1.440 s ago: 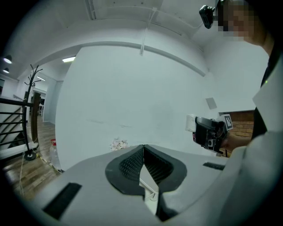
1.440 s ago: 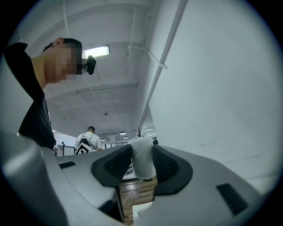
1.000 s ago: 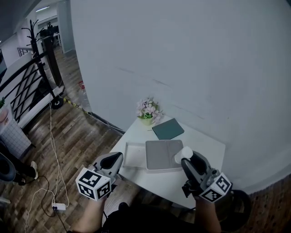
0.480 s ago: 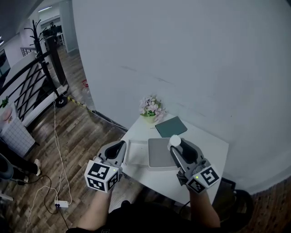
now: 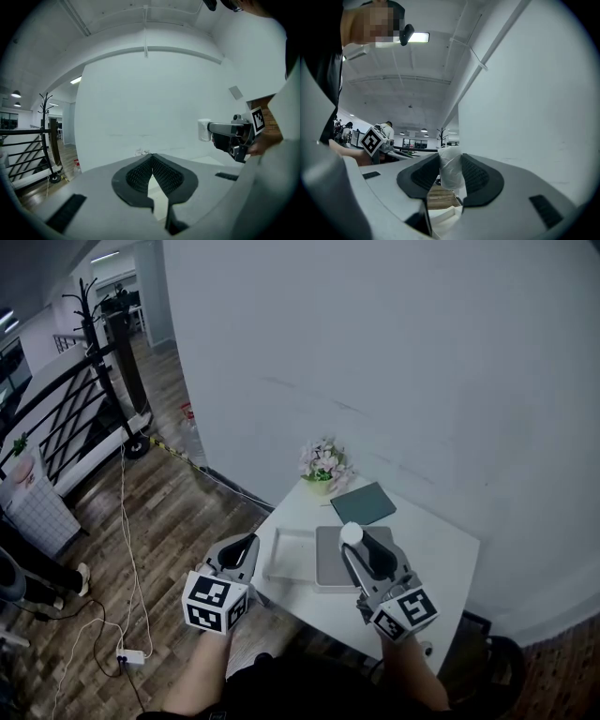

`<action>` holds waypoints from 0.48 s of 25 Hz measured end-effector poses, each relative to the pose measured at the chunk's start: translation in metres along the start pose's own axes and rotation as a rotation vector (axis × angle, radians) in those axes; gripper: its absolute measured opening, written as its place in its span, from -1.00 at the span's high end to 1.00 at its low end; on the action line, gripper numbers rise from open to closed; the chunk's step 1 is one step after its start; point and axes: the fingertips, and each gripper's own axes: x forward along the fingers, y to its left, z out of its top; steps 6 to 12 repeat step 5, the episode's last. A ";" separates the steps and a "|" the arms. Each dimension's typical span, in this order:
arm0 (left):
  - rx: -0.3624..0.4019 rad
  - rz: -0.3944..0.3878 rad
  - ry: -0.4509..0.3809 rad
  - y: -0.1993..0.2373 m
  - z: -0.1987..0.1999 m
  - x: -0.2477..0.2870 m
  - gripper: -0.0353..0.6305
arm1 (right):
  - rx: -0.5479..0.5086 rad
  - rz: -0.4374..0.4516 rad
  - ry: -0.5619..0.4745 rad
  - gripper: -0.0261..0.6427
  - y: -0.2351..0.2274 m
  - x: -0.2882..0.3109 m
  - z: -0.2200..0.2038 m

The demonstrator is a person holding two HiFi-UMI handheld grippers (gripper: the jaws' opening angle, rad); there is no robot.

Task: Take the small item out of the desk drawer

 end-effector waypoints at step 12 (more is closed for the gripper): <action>-0.005 0.009 0.009 0.006 -0.009 0.000 0.87 | 0.032 -0.010 -0.024 0.47 -0.005 0.002 -0.005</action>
